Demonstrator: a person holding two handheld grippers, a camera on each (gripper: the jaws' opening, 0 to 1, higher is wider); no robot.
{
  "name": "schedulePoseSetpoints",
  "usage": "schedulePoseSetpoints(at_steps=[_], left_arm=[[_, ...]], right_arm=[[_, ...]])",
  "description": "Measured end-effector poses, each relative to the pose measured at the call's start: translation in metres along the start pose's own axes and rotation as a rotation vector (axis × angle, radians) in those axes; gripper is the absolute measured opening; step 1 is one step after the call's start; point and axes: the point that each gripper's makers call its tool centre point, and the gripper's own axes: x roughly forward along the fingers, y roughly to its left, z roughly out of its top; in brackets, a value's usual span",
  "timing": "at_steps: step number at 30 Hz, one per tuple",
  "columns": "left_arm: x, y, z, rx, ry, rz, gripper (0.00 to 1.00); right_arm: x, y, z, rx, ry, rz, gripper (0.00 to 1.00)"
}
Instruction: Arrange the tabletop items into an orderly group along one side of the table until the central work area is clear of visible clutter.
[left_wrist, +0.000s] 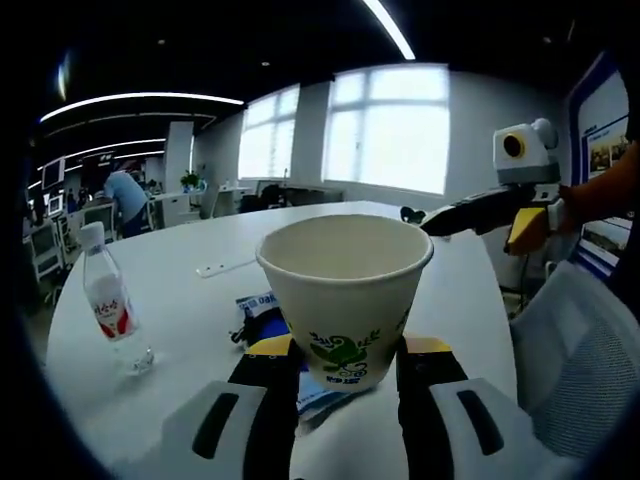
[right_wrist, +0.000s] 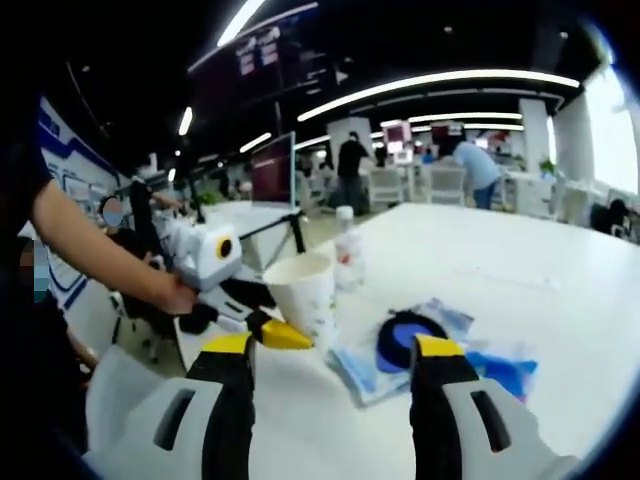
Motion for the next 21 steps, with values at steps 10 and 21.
schedulePoseSetpoints(at_steps=[10, 21], left_arm=[[0.008, 0.014, -0.003, 0.008, 0.000, -0.032, 0.36], [0.008, 0.042, 0.005, 0.043, -0.005, 0.019, 0.36]], right_arm=[[-0.004, 0.002, 0.004, -0.012, 0.005, -0.049, 0.60], [-0.002, -0.001, 0.006, -0.016, -0.007, -0.091, 0.53]])
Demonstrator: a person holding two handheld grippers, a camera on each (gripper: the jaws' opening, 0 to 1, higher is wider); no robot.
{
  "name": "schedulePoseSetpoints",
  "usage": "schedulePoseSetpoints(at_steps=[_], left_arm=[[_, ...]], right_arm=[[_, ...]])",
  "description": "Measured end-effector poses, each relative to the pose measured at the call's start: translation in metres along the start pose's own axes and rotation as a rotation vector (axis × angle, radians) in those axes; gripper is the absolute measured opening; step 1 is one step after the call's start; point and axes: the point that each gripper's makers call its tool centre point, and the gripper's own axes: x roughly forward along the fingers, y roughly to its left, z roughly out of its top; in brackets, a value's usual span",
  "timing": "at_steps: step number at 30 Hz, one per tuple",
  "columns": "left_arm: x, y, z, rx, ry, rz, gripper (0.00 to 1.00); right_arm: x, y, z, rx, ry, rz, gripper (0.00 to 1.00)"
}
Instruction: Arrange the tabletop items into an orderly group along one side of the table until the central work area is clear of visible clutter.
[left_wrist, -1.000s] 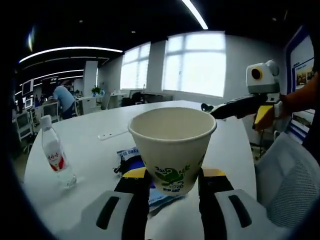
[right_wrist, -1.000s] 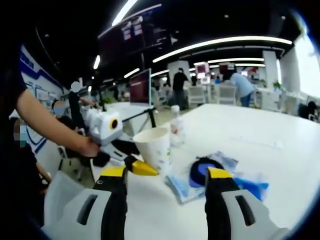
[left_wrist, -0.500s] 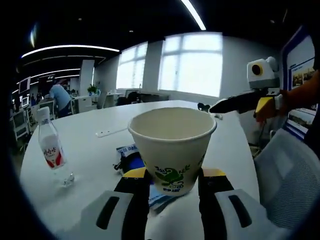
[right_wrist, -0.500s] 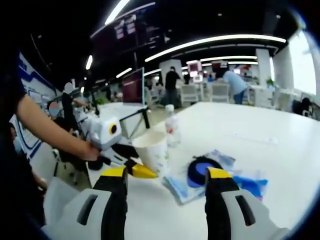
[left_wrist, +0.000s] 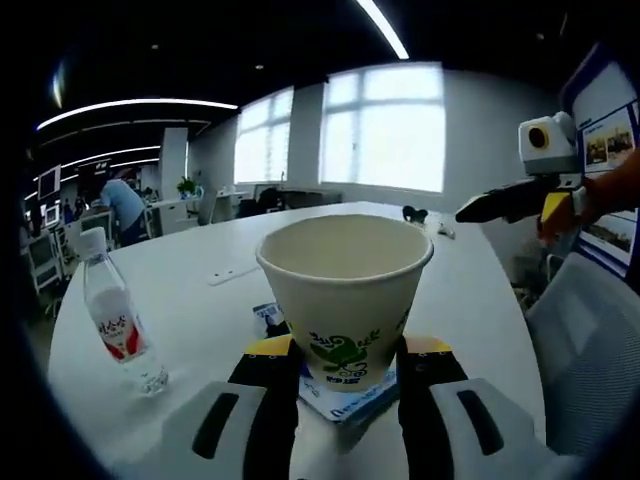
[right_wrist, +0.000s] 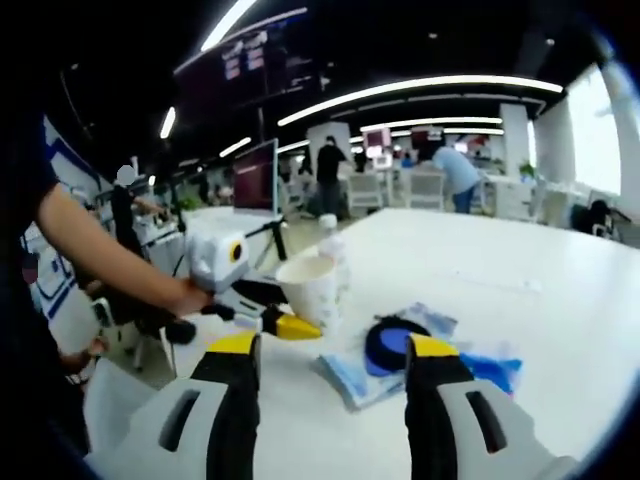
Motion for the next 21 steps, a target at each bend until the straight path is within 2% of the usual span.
schedulePoseSetpoints(at_steps=[5, 11, 16, 21], left_arm=[[-0.001, 0.018, -0.002, -0.010, 0.002, 0.062, 0.36], [-0.001, 0.029, -0.003, -0.007, 0.017, 0.097, 0.36], [0.004, 0.044, -0.007, -0.018, 0.033, 0.141, 0.36], [0.015, 0.051, -0.010, 0.016, 0.052, 0.161, 0.36]], right_arm=[[0.004, 0.001, -0.002, -0.053, 0.011, 0.008, 0.43], [0.008, -0.008, -0.008, -0.047, 0.012, 0.000, 0.38], [0.010, -0.020, -0.012, -0.018, 0.004, -0.029, 0.39], [0.008, -0.031, -0.019, -0.004, -0.007, -0.055, 0.49]])
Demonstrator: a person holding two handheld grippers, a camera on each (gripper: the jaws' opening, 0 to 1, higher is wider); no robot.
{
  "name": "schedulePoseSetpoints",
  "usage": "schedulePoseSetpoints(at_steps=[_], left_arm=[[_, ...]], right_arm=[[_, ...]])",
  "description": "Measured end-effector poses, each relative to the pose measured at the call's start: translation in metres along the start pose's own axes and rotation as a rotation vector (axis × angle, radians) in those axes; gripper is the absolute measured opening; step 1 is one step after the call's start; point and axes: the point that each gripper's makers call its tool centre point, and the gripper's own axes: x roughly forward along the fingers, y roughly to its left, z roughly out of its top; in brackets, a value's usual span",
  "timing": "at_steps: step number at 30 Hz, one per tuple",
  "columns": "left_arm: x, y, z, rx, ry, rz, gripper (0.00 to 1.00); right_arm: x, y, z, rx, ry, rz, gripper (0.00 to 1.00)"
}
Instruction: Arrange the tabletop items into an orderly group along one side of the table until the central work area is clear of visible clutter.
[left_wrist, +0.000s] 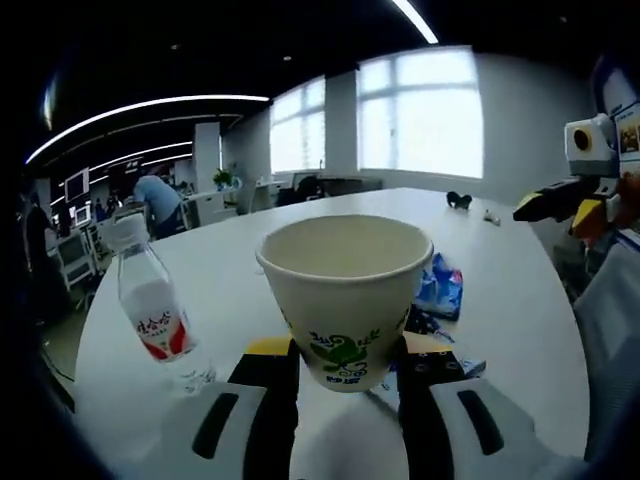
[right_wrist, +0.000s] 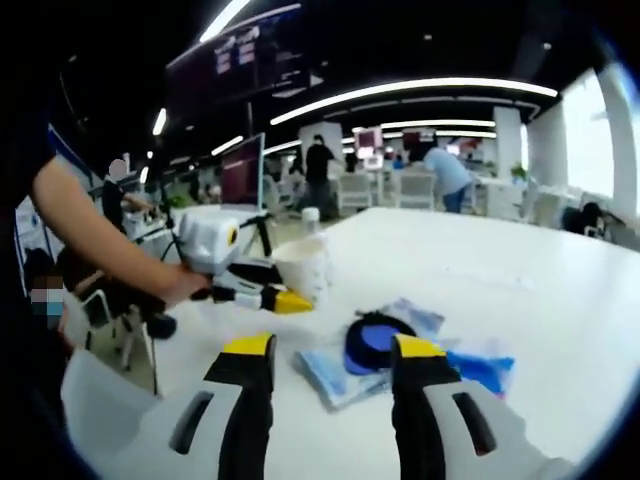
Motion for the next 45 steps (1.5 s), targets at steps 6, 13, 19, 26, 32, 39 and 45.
schedulePoseSetpoints(at_steps=[6, 13, 19, 26, 32, 39, 45], left_arm=[[0.014, 0.007, 0.002, 0.006, -0.006, 0.020, 0.36], [0.027, 0.022, 0.010, 0.013, -0.024, 0.052, 0.36], [0.037, 0.039, 0.015, 0.004, -0.027, 0.087, 0.36], [0.047, 0.052, 0.011, -0.002, -0.019, 0.109, 0.36], [0.056, 0.061, 0.007, -0.016, -0.010, 0.136, 0.36], [0.066, 0.069, -0.003, -0.032, 0.007, 0.161, 0.36], [0.075, 0.077, -0.018, -0.049, 0.033, 0.188, 0.36]], right_arm=[[0.000, -0.007, -0.011, 0.009, -0.003, -0.011, 0.64], [0.005, -0.009, -0.021, 0.037, -0.002, 0.001, 0.71], [0.009, -0.012, -0.027, 0.070, -0.003, 0.005, 0.71], [0.010, -0.017, -0.033, 0.086, 0.005, 0.004, 0.71], [0.012, -0.019, -0.039, 0.096, 0.013, 0.007, 0.74], [0.016, -0.020, -0.048, 0.116, 0.034, 0.015, 0.79], [0.016, -0.022, -0.055, 0.124, 0.050, 0.017, 0.79]])
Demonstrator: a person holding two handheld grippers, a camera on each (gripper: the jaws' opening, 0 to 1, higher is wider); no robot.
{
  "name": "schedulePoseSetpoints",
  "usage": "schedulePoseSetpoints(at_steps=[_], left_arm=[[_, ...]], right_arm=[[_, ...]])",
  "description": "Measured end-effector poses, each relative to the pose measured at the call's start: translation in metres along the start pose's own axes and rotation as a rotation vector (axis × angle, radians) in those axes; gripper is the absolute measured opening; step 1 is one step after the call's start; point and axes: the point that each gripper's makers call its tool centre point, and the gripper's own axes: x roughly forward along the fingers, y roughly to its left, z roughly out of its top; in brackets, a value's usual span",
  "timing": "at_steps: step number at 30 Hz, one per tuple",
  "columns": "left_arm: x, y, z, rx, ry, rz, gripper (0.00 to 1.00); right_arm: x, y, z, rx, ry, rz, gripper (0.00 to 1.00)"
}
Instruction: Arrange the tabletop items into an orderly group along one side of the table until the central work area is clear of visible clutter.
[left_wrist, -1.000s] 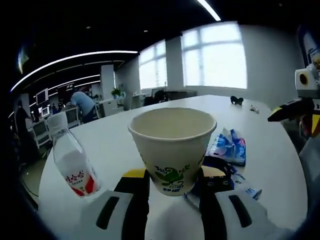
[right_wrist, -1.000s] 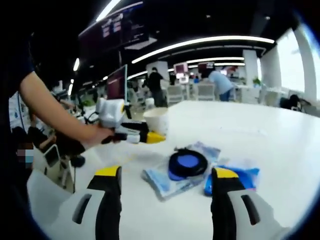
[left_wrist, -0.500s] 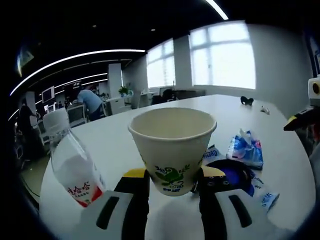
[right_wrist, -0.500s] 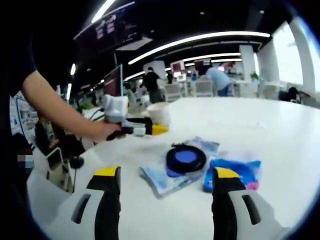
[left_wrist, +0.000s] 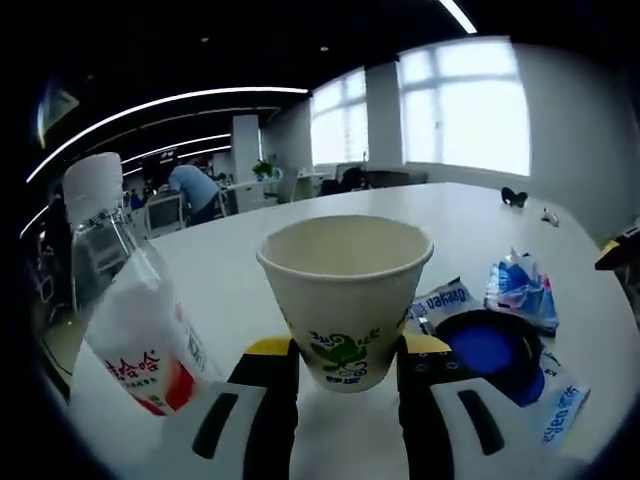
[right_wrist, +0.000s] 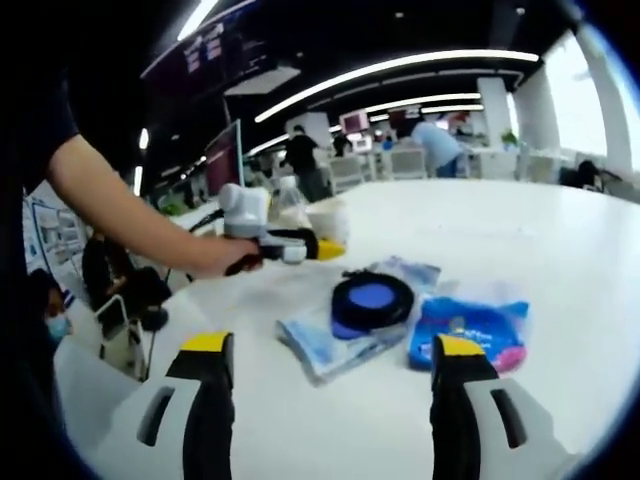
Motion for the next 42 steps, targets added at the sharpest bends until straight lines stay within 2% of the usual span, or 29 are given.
schedulePoseSetpoints(at_steps=[9, 18, 23, 29, 32, 42], left_arm=[[0.010, 0.010, -0.018, -0.035, 0.051, 0.041, 0.37], [0.014, 0.013, -0.033, -0.016, 0.099, 0.063, 0.37], [0.016, 0.014, -0.033, -0.026, 0.100, 0.069, 0.37], [0.022, 0.019, -0.038, -0.038, 0.132, 0.096, 0.36], [0.024, 0.019, -0.036, -0.049, 0.128, 0.113, 0.36], [0.022, 0.015, -0.033, -0.075, 0.139, 0.131, 0.35]], right_arm=[[0.000, -0.007, -0.003, 0.018, 0.012, -0.007, 0.78], [0.001, -0.009, -0.001, 0.021, 0.001, -0.007, 0.79], [-0.001, -0.005, 0.002, 0.034, -0.026, 0.005, 0.82], [0.000, 0.000, -0.005, 0.041, -0.010, 0.012, 0.83], [0.000, 0.002, -0.008, 0.045, -0.004, 0.016, 0.83], [0.000, 0.004, -0.003, 0.037, -0.001, 0.025, 0.83]])
